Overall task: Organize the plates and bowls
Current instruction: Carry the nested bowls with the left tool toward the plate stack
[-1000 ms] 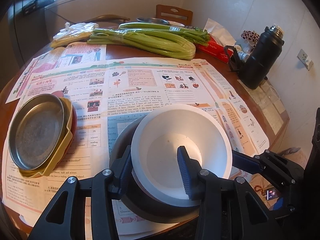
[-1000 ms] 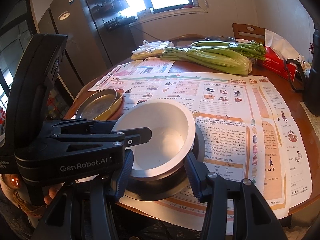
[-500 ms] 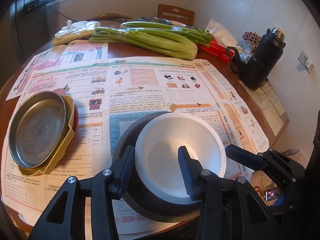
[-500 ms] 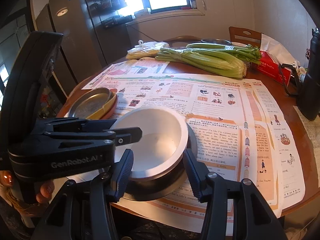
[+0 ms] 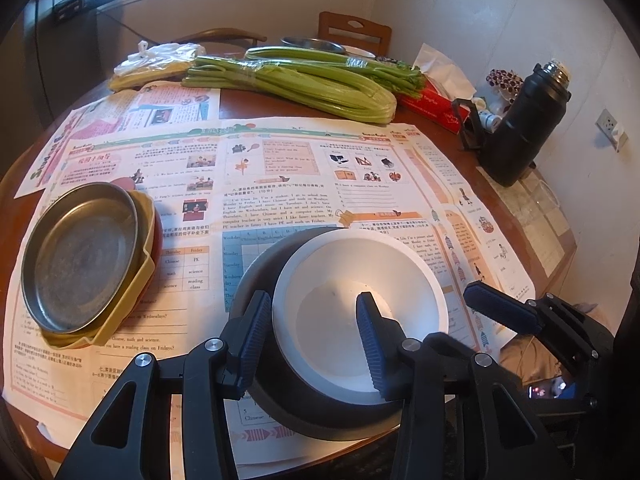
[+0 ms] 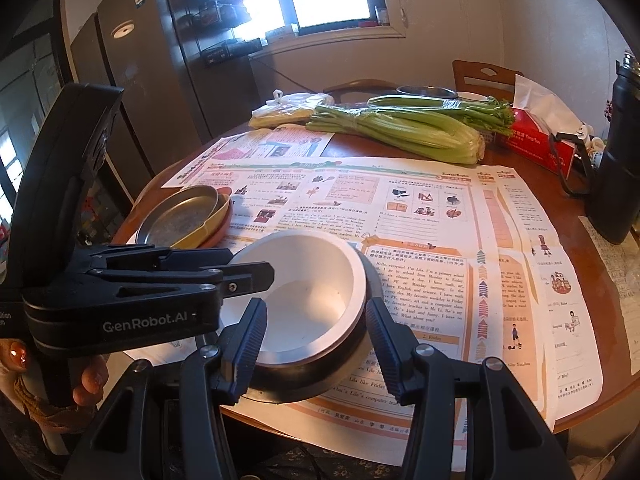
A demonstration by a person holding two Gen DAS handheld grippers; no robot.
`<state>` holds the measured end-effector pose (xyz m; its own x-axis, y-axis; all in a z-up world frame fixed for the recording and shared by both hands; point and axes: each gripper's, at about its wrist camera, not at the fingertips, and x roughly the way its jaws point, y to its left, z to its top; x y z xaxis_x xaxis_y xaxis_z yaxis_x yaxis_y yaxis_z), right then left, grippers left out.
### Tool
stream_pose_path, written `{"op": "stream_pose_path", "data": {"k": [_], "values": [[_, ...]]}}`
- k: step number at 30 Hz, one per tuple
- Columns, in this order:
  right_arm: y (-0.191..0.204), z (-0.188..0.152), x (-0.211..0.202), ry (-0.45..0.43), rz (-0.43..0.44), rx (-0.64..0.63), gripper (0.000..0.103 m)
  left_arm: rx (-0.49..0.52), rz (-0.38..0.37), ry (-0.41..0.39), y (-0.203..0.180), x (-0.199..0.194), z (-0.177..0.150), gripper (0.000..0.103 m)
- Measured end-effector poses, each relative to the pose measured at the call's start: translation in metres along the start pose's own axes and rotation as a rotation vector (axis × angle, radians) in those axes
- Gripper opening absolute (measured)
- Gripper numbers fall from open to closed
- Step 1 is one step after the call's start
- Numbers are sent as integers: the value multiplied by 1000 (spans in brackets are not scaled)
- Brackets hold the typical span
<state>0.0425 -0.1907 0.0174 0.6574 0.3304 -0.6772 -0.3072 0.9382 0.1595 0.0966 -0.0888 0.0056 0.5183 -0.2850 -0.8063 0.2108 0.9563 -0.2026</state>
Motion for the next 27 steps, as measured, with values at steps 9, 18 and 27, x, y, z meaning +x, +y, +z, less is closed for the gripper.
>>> {"op": "stream_pose_path", "data": {"k": [9,18,27], "values": [[-7,5,-12,-29,-6,28,52,-1,8,-34,0,-15,2,48],[-12,8,-12,-29,-24,48,53,-29,21,-36,12,-17,3,51],[-22,6,-3,-6,-45,86,55,-65,21,-20,26,-10,-1,52]]}}
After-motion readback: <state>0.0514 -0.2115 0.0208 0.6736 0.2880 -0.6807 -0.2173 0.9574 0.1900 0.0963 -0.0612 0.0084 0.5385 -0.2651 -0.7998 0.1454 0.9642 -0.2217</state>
